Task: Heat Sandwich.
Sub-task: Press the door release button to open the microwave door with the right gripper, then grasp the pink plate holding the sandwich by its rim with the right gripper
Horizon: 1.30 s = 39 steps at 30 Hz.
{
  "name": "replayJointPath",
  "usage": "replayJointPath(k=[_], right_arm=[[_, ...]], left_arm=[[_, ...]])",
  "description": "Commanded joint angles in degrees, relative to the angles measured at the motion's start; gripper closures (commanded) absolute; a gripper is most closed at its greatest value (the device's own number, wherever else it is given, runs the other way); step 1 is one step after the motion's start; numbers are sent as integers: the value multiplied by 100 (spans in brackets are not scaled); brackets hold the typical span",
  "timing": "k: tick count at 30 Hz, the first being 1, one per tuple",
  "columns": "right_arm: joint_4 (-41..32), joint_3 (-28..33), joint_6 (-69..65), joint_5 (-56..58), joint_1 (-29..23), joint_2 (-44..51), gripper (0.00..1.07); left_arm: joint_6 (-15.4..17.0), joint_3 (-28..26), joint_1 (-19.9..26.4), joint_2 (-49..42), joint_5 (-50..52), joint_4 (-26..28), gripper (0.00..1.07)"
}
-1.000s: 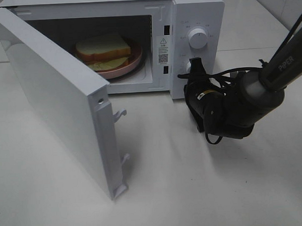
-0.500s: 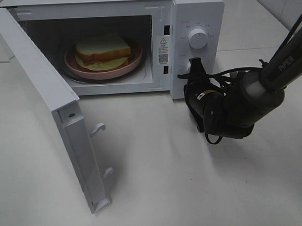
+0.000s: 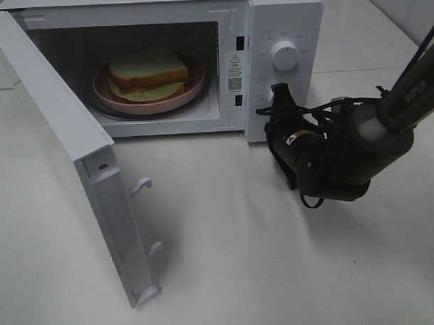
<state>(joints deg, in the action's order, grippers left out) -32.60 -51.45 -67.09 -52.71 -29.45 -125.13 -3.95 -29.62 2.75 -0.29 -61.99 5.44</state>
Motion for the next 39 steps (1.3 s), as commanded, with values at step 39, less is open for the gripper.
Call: replayJointPath(k=[39], right_arm=[[407,2659,3346,-888,-160,3352,102]], left_arm=[[34,6,-34,-40,69,6,26]])
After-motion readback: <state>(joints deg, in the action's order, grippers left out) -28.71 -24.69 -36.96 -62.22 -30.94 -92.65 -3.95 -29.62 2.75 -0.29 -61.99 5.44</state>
